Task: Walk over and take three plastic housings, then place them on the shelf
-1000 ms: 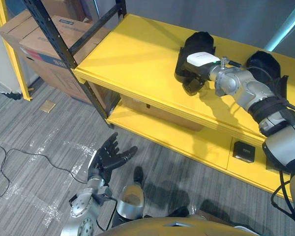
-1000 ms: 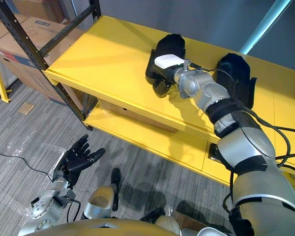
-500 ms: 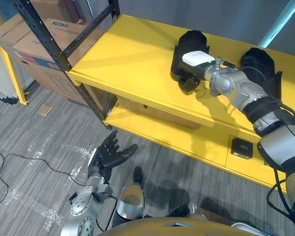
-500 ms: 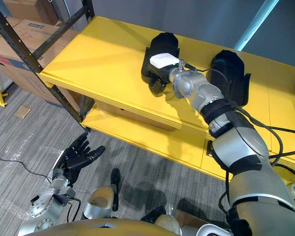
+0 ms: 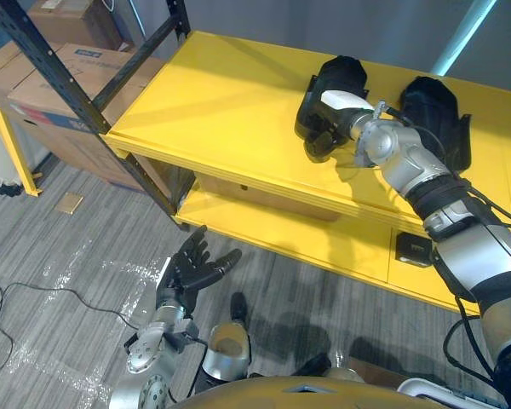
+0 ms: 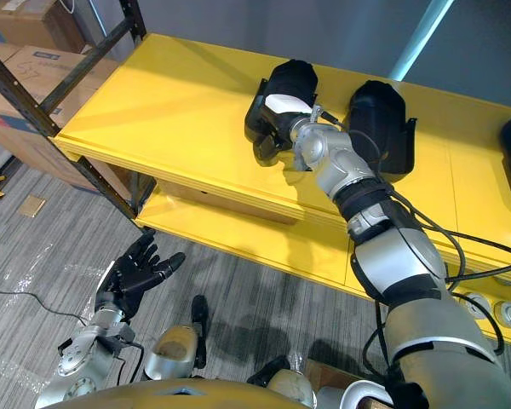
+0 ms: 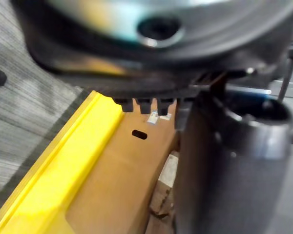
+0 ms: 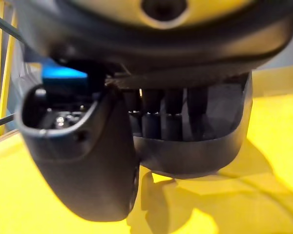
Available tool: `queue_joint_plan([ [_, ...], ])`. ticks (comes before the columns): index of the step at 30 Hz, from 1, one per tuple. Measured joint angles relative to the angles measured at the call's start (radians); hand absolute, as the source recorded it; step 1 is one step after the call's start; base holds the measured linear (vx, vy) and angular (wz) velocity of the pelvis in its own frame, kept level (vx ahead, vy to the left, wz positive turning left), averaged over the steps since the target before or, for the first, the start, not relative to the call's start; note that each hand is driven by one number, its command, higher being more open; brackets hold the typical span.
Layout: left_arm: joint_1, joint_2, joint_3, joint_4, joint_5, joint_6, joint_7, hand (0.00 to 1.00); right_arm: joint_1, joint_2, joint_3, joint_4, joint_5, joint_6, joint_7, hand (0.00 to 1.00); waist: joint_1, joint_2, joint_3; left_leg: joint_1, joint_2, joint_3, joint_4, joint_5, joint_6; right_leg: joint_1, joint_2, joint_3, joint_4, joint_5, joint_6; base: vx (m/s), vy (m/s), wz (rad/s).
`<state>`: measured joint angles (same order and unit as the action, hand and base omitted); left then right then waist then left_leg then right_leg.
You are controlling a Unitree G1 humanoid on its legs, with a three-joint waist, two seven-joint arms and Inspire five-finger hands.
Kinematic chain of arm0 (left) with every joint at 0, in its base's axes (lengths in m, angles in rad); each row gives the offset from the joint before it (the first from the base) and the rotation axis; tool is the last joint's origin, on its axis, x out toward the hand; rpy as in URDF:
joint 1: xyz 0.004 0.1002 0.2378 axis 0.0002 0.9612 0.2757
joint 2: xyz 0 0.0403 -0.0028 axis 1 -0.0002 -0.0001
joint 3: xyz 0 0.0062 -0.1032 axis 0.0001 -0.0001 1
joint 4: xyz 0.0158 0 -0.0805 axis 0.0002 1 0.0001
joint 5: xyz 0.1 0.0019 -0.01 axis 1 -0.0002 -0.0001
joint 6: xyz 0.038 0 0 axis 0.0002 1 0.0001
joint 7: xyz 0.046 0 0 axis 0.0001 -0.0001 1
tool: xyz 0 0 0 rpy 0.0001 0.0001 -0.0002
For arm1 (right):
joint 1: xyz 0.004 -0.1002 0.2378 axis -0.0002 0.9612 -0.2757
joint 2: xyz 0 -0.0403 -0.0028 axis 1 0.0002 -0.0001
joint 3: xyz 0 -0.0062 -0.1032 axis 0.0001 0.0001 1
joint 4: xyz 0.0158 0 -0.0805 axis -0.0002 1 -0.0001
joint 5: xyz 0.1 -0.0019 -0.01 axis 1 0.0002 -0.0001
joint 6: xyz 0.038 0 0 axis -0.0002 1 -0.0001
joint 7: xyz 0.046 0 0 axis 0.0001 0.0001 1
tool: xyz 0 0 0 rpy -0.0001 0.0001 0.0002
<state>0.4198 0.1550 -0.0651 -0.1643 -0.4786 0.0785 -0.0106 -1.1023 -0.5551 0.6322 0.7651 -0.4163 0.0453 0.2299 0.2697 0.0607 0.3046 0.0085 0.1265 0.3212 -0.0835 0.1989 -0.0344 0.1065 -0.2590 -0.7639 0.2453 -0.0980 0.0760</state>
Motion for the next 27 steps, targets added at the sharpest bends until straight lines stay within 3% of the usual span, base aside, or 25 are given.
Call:
queue_joint_plan([
  [10, -0.018, 0.0, -0.021, 0.0, 0.0, 0.013, 0.027, 1.0, 0.014, 0.001, 0.0, -0.025, 0.011, -0.036, 0.006, 0.0, -0.003, 0.002, -0.002, 0.002, 0.001, 0.001, 0.0, -0.001, -0.001, 0.0, 0.0, -0.001, 0.007, -0.001, -0.001, 0.0, 0.0, 0.0],
  [27, -0.017, 0.0, -0.047, 0.0, 0.0, 0.014, 0.035, 1.0, 0.019, 0.013, 0.027, -0.014, 0.011, -0.025, -0.012, 0.0, 0.001, 0.02, -0.014, -0.006, -0.01, -0.029, 0.0, 0.006, 0.006, 0.002, -0.021, -0.029, 0.04, -0.026, -0.007, 0.0, 0.002, 0.05],
])
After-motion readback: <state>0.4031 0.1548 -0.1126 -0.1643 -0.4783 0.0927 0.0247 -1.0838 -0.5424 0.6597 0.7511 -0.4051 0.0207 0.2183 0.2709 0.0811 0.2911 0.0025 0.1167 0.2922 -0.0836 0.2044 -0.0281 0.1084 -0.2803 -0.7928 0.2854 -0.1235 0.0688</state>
